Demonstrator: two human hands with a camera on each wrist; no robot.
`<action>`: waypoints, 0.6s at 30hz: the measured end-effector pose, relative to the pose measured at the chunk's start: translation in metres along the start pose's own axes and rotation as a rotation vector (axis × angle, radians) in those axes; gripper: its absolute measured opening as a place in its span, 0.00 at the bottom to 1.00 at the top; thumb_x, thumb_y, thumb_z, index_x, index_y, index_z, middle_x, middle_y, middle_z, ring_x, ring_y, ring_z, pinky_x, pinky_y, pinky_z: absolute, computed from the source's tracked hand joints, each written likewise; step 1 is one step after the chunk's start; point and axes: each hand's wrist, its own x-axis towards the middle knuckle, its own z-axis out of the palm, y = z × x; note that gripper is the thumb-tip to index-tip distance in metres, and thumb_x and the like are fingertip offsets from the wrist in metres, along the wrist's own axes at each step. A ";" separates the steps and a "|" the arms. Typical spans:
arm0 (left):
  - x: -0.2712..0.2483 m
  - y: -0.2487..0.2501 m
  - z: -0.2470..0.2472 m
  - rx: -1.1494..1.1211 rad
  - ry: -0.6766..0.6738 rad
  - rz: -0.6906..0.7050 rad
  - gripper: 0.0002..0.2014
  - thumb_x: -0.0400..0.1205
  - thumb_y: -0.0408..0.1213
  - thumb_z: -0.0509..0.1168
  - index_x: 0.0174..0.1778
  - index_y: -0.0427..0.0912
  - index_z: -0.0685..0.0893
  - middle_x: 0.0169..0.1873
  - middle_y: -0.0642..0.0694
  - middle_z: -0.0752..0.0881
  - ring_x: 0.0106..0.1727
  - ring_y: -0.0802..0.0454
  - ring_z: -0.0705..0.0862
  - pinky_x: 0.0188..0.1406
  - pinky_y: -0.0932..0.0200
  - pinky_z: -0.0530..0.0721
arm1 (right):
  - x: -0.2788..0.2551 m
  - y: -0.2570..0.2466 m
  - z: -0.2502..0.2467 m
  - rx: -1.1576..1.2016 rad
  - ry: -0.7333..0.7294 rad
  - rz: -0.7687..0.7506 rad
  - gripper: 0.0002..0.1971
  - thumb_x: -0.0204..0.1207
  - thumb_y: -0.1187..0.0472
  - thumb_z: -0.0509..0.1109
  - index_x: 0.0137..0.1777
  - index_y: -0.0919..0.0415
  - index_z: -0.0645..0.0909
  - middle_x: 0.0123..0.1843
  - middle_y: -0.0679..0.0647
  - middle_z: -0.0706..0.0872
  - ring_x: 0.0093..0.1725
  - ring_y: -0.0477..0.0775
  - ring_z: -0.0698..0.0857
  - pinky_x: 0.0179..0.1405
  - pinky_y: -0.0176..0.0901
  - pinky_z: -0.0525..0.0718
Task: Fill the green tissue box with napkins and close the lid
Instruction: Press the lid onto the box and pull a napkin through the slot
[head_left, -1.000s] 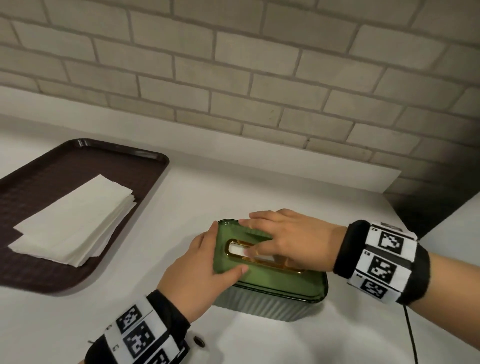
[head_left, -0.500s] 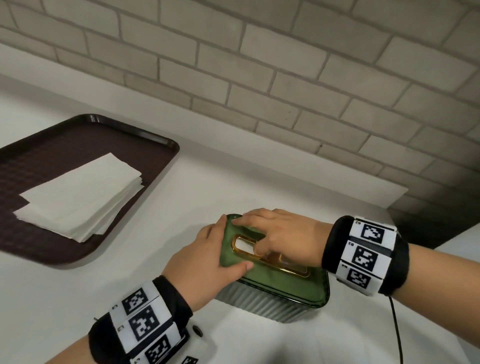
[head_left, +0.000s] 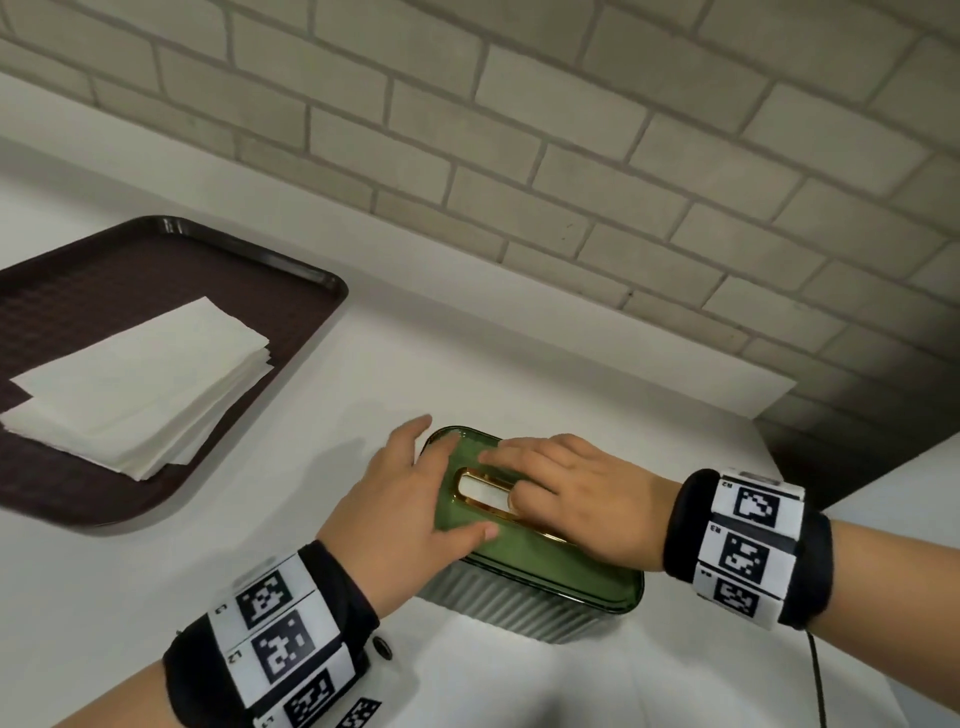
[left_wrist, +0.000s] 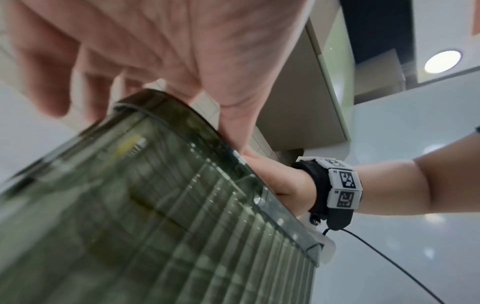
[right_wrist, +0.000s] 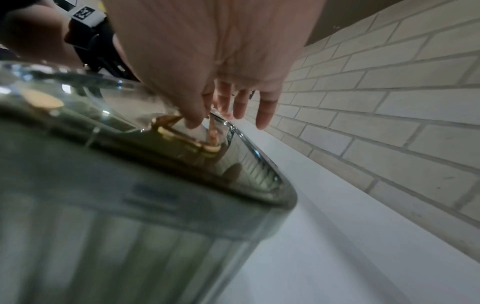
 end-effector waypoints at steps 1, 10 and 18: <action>0.002 0.001 -0.001 0.019 0.023 0.058 0.40 0.67 0.68 0.55 0.77 0.57 0.66 0.77 0.54 0.57 0.77 0.54 0.61 0.75 0.58 0.68 | -0.001 -0.001 0.000 -0.020 0.021 0.003 0.03 0.80 0.60 0.55 0.48 0.57 0.70 0.70 0.57 0.78 0.67 0.57 0.79 0.54 0.47 0.82; 0.037 0.002 -0.006 0.218 0.087 0.499 0.05 0.69 0.42 0.69 0.34 0.56 0.90 0.38 0.55 0.84 0.41 0.50 0.82 0.36 0.54 0.82 | -0.011 -0.020 0.003 -0.268 0.121 0.077 0.13 0.77 0.65 0.54 0.44 0.58 0.81 0.39 0.51 0.82 0.36 0.54 0.80 0.40 0.44 0.70; 0.057 0.015 -0.013 0.626 0.013 0.741 0.03 0.57 0.49 0.68 0.22 0.56 0.85 0.29 0.58 0.81 0.30 0.56 0.82 0.24 0.63 0.73 | -0.012 -0.025 0.006 -0.288 0.156 0.118 0.19 0.80 0.66 0.48 0.44 0.57 0.82 0.36 0.51 0.79 0.34 0.54 0.77 0.38 0.45 0.68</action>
